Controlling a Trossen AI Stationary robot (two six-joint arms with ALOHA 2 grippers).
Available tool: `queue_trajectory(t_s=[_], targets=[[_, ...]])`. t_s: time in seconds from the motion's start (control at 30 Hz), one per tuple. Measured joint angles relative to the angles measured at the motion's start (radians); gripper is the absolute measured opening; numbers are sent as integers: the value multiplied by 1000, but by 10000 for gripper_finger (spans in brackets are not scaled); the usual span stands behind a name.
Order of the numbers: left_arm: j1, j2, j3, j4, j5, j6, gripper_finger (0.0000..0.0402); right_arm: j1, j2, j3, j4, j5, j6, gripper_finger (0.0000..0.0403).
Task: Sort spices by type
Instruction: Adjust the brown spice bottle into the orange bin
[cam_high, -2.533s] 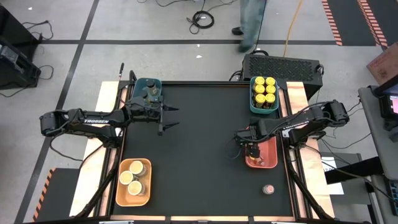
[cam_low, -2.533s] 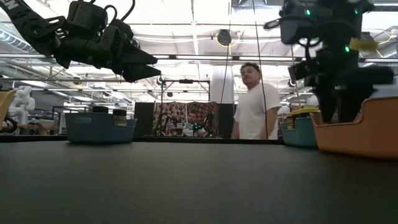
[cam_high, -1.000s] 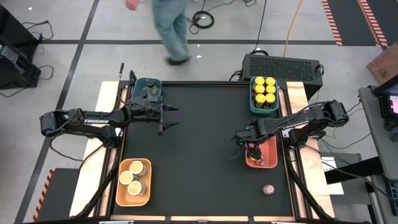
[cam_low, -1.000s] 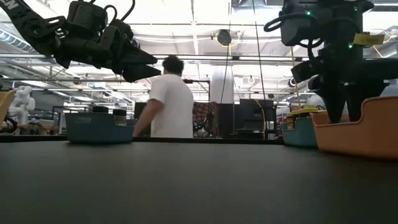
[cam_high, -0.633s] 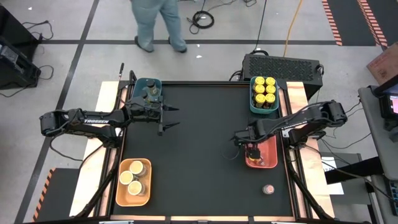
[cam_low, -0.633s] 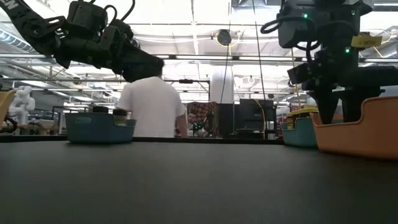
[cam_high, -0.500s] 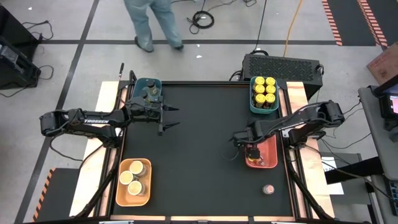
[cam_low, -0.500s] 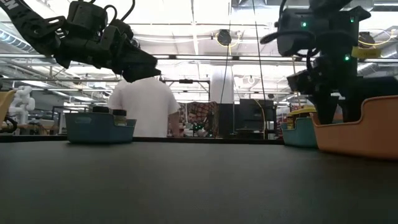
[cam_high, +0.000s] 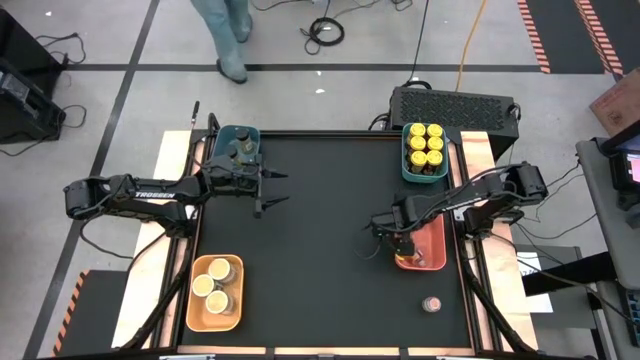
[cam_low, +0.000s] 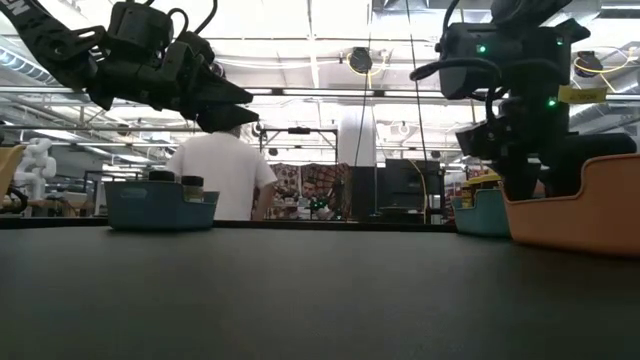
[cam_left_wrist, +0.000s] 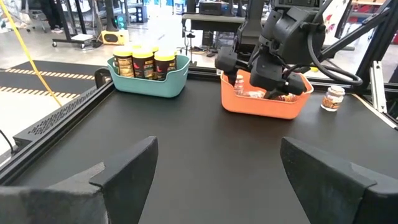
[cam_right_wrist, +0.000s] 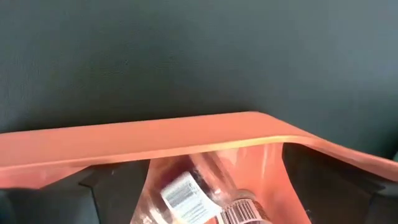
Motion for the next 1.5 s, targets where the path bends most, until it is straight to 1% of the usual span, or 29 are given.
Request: queue_trajectory(t_s=[0.27, 0.47, 0.57, 0.67, 0.77, 0.9, 1.03, 1.2, 1.33, 1.5], targets=[[0, 0, 0, 0, 0, 0, 341, 0, 0, 5, -20, -4, 98, 357], [0, 0, 0, 4, 0, 0, 341, -3, -1, 95, -107, -4, 191, 357], [0, 0, 0, 5, 0, 0, 341, -13, -1, 168, -191, -8, 318, 357], [0, 0, 0, 4, 0, 0, 341, -14, -2, 212, -269, -56, 490, 357], [0, 0, 0, 3, 0, 0, 341, 16, -2, 196, -279, -96, 617, 357], [0, 0, 0, -4, 2, 0, 341, 75, -2, 150, -272, -133, 719, 357], [0, 0, 0, -5, 2, 0, 341, 107, -2, 142, -297, -124, 855, 357], [0, 0, 0, -4, 3, 0, 341, 129, -2, 141, -305, -75, 995, 357], [0, 0, 0, -4, 3, -1, 341, 132, -2, 104, -286, -68, 1048, 357], [0, 0, 0, -4, 4, -3, 341, 135, -1, 23, -201, -81, 1052, 356]])
